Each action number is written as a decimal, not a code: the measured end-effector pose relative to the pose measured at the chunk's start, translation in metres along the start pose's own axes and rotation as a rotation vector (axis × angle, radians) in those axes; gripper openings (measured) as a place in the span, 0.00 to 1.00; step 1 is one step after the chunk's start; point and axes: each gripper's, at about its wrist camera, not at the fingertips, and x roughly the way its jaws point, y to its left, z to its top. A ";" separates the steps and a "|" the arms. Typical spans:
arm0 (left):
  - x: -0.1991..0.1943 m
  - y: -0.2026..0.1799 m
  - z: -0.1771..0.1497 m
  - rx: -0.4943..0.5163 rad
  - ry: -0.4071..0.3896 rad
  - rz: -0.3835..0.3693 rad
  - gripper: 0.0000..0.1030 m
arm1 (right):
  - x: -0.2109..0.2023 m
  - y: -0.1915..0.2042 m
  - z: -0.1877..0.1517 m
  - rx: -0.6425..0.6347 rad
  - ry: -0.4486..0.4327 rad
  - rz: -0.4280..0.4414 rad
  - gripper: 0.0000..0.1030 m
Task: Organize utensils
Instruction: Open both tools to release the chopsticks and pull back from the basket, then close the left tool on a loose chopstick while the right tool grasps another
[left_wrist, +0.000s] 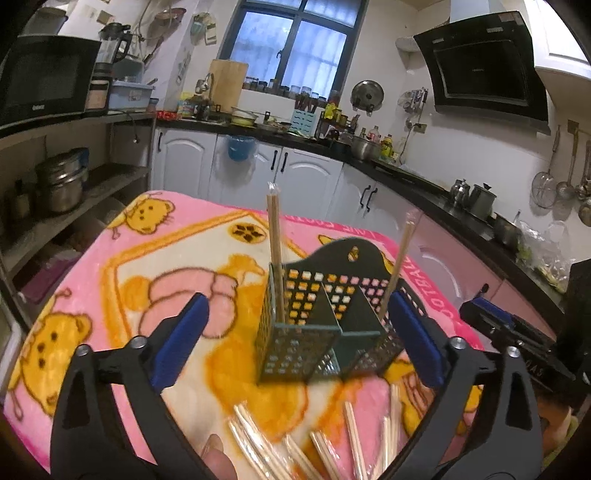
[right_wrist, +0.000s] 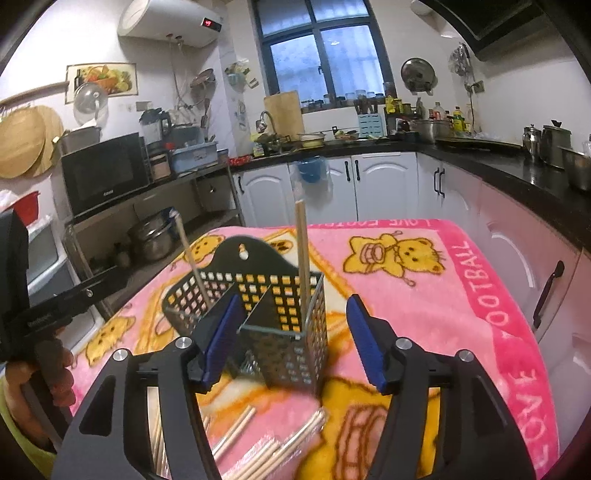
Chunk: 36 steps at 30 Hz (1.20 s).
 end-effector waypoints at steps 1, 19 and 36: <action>-0.002 0.000 -0.003 0.001 0.004 -0.001 0.90 | -0.001 0.002 -0.002 -0.007 0.004 0.002 0.56; -0.021 0.011 -0.051 0.013 0.091 0.050 0.90 | -0.021 0.022 -0.044 -0.073 0.069 0.019 0.59; -0.012 0.029 -0.092 0.001 0.242 0.065 0.76 | -0.013 0.030 -0.077 -0.086 0.172 0.048 0.59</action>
